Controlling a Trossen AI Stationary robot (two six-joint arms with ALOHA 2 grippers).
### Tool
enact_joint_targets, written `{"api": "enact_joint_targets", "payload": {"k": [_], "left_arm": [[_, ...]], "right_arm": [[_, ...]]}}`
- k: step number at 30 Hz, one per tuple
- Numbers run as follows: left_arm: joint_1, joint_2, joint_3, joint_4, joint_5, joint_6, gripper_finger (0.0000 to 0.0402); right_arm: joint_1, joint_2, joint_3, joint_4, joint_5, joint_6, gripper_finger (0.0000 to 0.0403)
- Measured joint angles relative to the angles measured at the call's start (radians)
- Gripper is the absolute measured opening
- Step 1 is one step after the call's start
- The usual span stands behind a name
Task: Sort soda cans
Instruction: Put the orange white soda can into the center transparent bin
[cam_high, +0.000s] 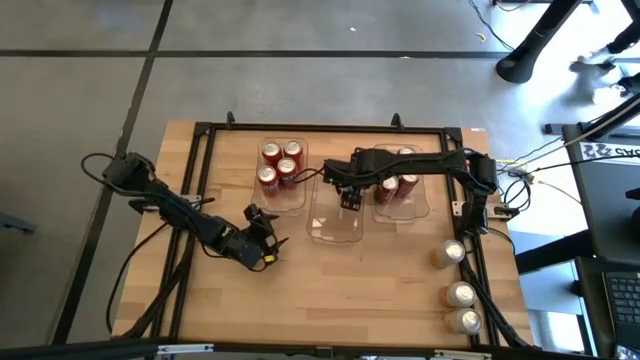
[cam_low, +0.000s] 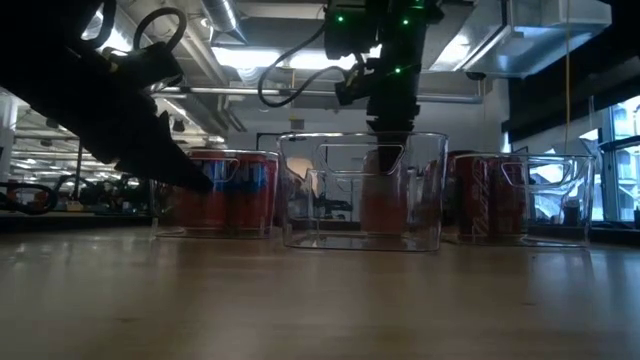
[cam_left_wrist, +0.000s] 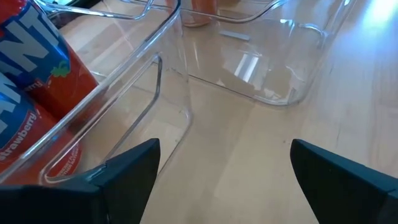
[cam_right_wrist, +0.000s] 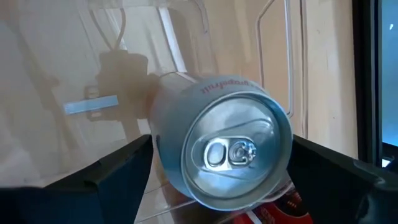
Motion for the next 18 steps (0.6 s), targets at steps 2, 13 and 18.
{"api": "enact_joint_targets", "payload": {"k": [2, 13, 18], "left_arm": [[0.000, 0.000, 0.000, 0.000, 0.001, -0.005, 0.0347], [0.000, 0.000, 0.000, 0.000, 0.001, -0.001, 0.0347], [0.000, 0.000, 0.000, 0.000, 0.001, 0.000, 0.0347]], "right_arm": [[0.001, 0.000, 0.000, -0.008, 0.000, 0.008, 0.0353], [0.049, -0.002, 0.190, -0.269, 0.000, 0.117, 0.0353], [0.126, -0.003, 0.344, -0.471, -0.049, 0.225, 0.0354]]}}
